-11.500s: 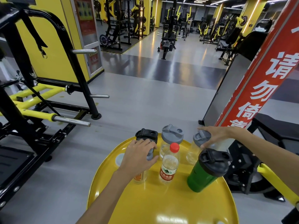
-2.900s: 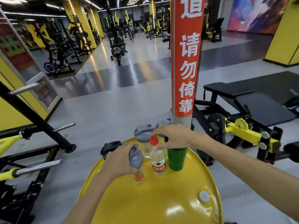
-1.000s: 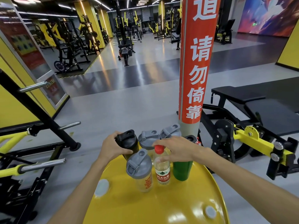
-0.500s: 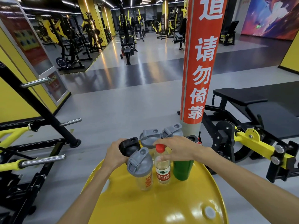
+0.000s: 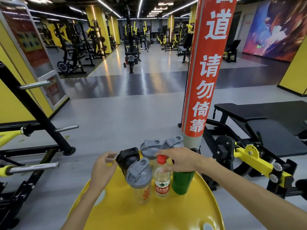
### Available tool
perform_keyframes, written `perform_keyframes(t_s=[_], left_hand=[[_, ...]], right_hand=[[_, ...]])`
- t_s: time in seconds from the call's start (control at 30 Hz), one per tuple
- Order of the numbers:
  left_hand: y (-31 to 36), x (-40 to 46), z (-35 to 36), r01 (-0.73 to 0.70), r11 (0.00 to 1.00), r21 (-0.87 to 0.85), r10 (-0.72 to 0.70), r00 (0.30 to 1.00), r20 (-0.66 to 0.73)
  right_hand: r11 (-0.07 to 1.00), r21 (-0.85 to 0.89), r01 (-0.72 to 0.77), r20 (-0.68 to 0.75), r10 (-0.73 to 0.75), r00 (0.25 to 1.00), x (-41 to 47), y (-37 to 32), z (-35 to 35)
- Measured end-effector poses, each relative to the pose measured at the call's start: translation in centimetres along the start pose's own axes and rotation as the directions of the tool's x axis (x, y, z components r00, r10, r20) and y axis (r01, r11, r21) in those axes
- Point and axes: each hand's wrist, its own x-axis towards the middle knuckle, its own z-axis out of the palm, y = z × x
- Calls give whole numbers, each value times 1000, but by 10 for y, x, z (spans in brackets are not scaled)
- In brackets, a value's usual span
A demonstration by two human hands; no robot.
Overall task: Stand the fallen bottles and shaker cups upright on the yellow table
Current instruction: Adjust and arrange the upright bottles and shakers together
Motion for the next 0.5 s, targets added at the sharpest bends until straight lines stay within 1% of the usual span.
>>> perform_keyframes(t_s=[0.07, 0.17, 0.2, 0.27, 0.33, 0.37, 0.5], left_hand=[[14, -15, -2, -30, 996, -79, 25, 997, -68], [35, -39, 5, -79, 984, -160, 74, 997, -36], [38, -44, 9, -96, 984, -151, 98, 995, 6], [37, -51, 19, -128, 989, -67, 136, 984, 116], [34, -54, 27, -161, 985, 55, 149, 973, 174], [34, -55, 29, -167, 982, 86, 148, 969, 197], [34, -62, 35, -238, 965, 112, 203, 945, 257]], right_hand=[[1000, 9, -8, 6, 8, 1000, -1, 0, -2], [1000, 9, -16, 12, 16, 1000, -2, -1, -3], [1000, 11, -16, 11, 16, 1000, -2, -1, -4], [1000, 11, -17, 11, 17, 1000, -3, -1, -5], [1000, 12, -25, 12, 25, 1000, -4, 0, -6], [1000, 10, -27, 10, 27, 1000, -5, 1, -6], [999, -13, -43, 5, 43, 999, -8, 6, -7]])
